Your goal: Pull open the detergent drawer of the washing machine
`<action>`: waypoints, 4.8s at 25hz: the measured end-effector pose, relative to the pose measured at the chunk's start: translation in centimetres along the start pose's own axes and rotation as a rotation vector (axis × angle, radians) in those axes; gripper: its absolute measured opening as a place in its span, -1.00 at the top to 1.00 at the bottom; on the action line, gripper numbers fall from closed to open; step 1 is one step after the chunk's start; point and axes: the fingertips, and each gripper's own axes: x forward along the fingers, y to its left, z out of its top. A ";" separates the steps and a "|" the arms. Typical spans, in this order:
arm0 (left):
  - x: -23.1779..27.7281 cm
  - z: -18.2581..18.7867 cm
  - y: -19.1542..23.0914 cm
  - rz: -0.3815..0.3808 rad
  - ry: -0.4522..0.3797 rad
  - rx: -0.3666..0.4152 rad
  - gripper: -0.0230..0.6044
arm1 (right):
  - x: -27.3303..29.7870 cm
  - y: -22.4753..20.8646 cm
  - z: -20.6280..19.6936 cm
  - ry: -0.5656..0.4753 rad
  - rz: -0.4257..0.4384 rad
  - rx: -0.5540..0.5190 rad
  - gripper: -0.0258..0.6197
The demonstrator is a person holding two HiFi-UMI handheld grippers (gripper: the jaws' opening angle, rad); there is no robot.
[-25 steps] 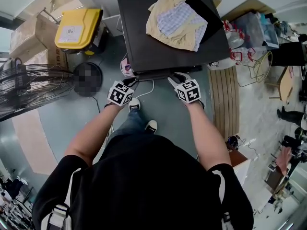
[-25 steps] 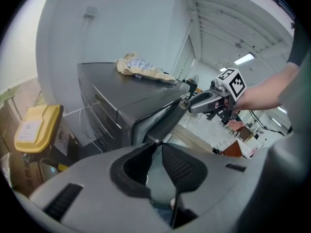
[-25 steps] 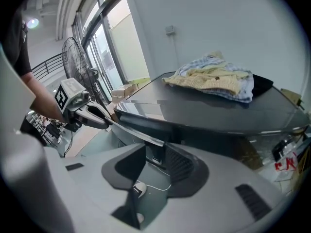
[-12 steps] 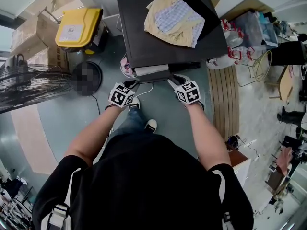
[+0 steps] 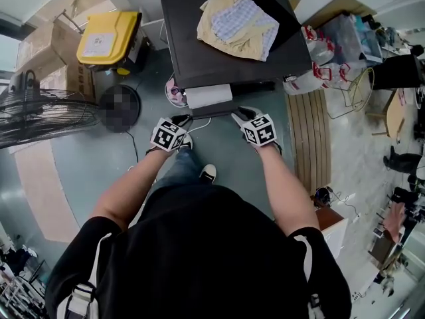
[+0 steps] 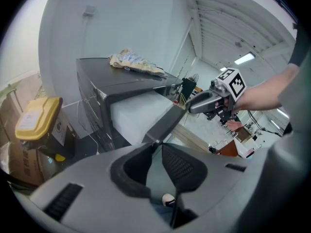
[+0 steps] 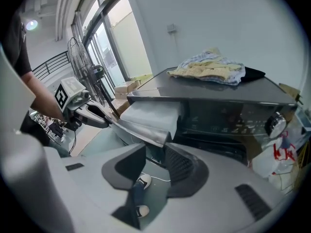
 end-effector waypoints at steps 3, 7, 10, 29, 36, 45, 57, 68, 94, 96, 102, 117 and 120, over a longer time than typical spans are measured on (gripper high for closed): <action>-0.1 -0.2 -0.3 0.000 0.001 0.002 0.69 | -0.3 0.2 -0.3 -0.004 -0.004 0.005 0.54; -0.3 -0.8 -1.2 -0.001 0.007 0.005 0.69 | -0.8 0.6 -1.0 0.001 0.000 0.002 0.54; -0.4 -1.1 -1.7 -0.002 0.012 0.010 0.69 | -1.1 0.8 -1.5 0.005 0.000 -0.001 0.54; -0.8 -3.6 -4.8 0.005 0.015 0.000 0.69 | -2.8 2.5 -4.6 0.017 0.011 -0.008 0.54; -0.9 -4.5 -6.1 -0.002 0.018 0.004 0.69 | -3.5 3.0 -6.0 0.018 0.009 -0.003 0.54; -1.0 -5.4 -7.8 -0.012 0.029 0.005 0.69 | -4.6 3.4 -7.4 0.024 0.005 0.004 0.54; -1.1 -5.5 -7.8 -0.007 0.023 -0.010 0.69 | -4.5 3.5 -7.5 0.030 0.010 0.002 0.53; -0.8 -5.9 -7.7 -0.022 0.030 -0.010 0.66 | -4.3 3.3 -8.3 0.028 0.015 0.051 0.44; -4.5 -5.2 -6.6 0.041 -0.034 -0.009 0.65 | -8.5 3.4 -7.8 -0.057 -0.015 0.066 0.38; -4.8 -5.1 -6.6 0.047 -0.044 -0.008 0.65 | -8.8 3.5 -7.7 -0.068 -0.015 0.070 0.38; -6.1 -4.4 -7.0 0.061 -0.070 -0.005 0.65 | -10.0 3.5 -7.5 -0.100 -0.027 0.080 0.38; -8.7 -2.5 -9.5 0.056 -0.133 0.010 0.57 | -14.0 4.3 -6.3 -0.164 -0.052 0.039 0.38; -9.2 -2.2 -9.7 0.057 -0.147 0.010 0.57 | -14.8 4.4 -6.4 -0.176 -0.058 0.041 0.38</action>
